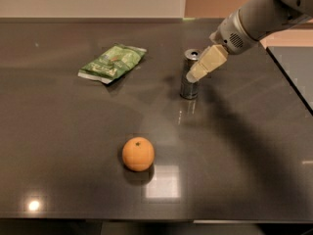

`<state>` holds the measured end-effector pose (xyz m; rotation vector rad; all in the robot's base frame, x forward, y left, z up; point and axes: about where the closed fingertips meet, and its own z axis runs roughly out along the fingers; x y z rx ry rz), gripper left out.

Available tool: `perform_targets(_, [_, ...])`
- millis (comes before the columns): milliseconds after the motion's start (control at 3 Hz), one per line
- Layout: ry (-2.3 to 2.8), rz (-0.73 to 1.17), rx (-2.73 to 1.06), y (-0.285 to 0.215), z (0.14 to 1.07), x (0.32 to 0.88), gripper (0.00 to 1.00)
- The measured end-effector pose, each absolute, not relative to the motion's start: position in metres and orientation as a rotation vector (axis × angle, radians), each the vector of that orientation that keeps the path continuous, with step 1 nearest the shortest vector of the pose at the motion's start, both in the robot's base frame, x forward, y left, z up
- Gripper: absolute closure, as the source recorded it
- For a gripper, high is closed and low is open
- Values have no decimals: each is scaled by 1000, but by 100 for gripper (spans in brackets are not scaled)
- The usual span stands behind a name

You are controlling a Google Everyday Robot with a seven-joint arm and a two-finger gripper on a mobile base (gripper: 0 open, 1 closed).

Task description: Move redbull can near green jalapeno chip bag

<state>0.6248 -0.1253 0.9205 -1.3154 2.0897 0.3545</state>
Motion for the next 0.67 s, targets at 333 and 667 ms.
perform_targets(333, [2087, 375, -1319, -120, 917, 626, 25])
perform_targets(667, [2076, 424, -1331, -114, 918, 626, 47])
